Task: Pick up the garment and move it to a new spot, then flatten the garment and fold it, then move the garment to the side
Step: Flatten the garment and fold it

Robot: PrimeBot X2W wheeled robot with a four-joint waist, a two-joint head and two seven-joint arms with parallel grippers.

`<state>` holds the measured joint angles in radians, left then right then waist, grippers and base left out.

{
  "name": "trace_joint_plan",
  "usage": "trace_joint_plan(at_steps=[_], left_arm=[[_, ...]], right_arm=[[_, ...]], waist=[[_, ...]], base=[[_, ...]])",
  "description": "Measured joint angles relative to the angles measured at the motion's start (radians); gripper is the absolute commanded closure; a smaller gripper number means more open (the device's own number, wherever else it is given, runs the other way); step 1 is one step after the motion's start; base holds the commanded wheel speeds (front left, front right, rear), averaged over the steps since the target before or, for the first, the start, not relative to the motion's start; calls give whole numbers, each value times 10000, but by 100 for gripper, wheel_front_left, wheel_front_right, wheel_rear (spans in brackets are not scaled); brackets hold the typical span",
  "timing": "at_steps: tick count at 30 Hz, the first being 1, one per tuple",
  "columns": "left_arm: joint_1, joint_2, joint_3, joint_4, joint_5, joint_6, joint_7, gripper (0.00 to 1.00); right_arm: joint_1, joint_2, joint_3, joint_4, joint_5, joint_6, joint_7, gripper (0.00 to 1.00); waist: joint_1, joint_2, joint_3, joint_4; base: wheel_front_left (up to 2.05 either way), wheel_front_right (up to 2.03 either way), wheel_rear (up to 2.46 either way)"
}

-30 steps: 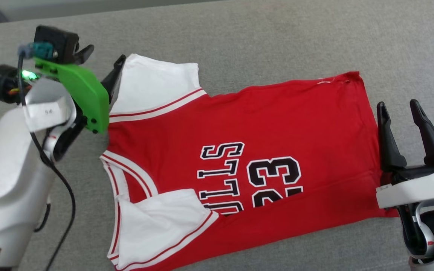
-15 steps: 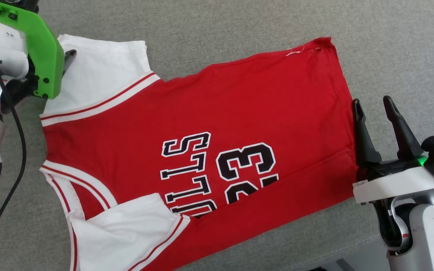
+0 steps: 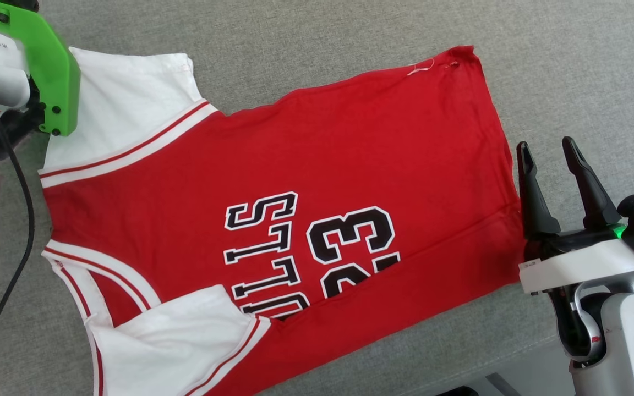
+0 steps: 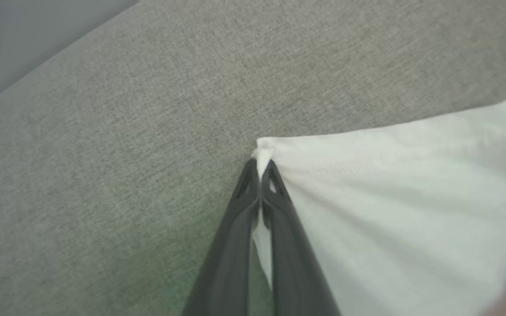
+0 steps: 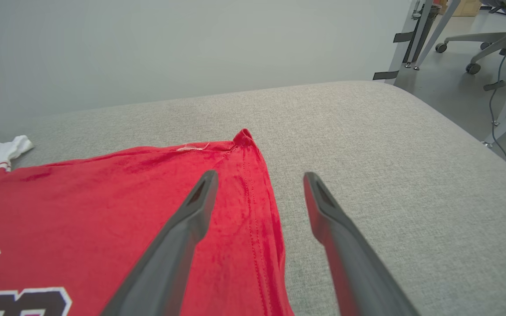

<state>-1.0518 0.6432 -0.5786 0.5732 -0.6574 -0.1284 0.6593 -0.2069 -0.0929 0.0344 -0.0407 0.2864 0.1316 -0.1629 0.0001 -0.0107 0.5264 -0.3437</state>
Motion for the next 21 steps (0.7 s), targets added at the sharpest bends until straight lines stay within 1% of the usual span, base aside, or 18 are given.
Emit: trace_joint_plan(at_steps=[6,10,13,18,21], left_arm=[[197,-313,134,286,-249,0,-1028,100],[396,-424,221,-65,-318,0,-1645,100],[585,-426,253,-690,-531,0,-1939,100],[1197,-345,234,-2234,-654,27,-2050,100],[1713,-182,207,-3379,-721,226,-1927,100]], right_arm=[[-2,-219,-61,-29,-12,0,253,0],[-2,-750,-92,-226,-31,0,907,0],[-15,-1250,-150,-401,-10,0,1808,0],[-347,-2309,-67,-577,374,0,4107,0],[-773,-2986,-19,-552,767,0,5494,0]], waist=[[0,0,-303,167],[0,0,-540,389],[0,0,-693,621],[0,0,-907,1118],[-1,0,-999,1457]], base=[[0,0,0],[0,0,0],[0,0,0],[0,0,0],[0,0,0]])
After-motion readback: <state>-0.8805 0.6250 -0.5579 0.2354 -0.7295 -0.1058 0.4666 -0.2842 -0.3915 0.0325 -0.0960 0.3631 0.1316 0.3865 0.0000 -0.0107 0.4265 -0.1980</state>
